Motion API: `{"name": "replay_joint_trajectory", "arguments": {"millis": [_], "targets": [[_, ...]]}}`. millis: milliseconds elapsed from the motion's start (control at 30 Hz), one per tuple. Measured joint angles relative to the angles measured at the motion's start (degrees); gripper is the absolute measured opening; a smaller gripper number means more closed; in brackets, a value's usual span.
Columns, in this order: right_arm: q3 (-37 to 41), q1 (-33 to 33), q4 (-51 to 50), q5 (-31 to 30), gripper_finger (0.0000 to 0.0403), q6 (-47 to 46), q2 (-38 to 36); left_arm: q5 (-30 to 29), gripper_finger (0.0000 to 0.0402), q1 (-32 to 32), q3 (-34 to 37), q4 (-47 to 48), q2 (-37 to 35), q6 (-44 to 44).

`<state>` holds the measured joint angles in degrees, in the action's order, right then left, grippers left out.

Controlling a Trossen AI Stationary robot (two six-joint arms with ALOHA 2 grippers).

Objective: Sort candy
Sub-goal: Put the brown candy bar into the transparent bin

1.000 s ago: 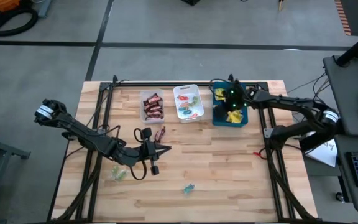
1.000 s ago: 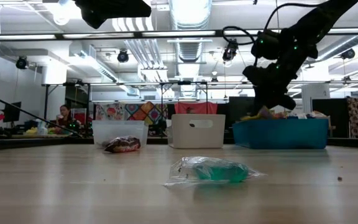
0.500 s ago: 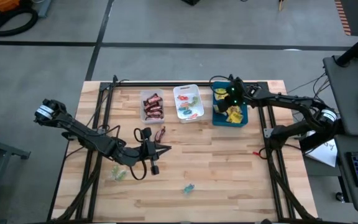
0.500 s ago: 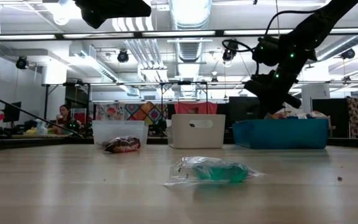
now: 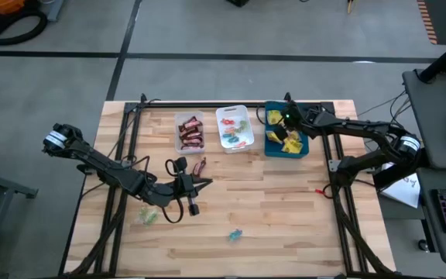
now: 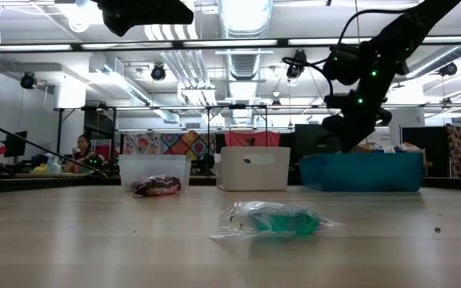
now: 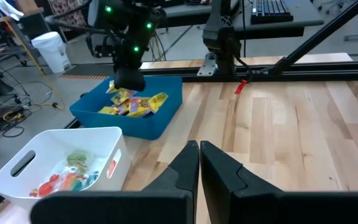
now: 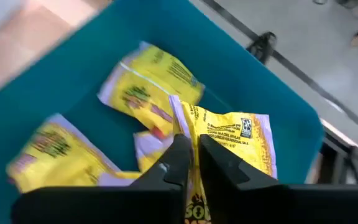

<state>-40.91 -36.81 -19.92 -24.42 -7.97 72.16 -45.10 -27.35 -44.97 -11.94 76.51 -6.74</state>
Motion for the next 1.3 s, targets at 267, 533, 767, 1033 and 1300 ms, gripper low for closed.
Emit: {"name": "replay_joint_trajectory", "arguments": {"millis": [267, 533, 767, 1033, 1300], "targets": [[0.0, 2.06, -4.4, 1.08, 0.0093, -1.6, -0.08, -0.96, 0.0, 0.02, 0.0, 0.02, 0.0, 0.02], [0.0, 1.67, -8.47, 2.6, 0.0109, -3.39, -0.69, -0.96, 0.0, 0.02, 0.0, 0.02, -0.02, 0.0], [-0.34, 0.94, -10.65, 13.08, 0.011, -6.05, 0.89, -0.96, 0.0, 0.17, 0.0, 0.0, -0.02, 0.0], [-4.88, 0.41, -11.08, 7.43, 0.011, -5.75, 3.38, -0.94, 0.0, 0.17, 0.0, -0.09, 0.07, -0.61], [-9.75, 1.45, -11.41, 10.42, 0.0109, -5.01, 7.85, -0.93, 0.0, 0.17, 0.02, 0.05, 0.11, -0.83]]}}
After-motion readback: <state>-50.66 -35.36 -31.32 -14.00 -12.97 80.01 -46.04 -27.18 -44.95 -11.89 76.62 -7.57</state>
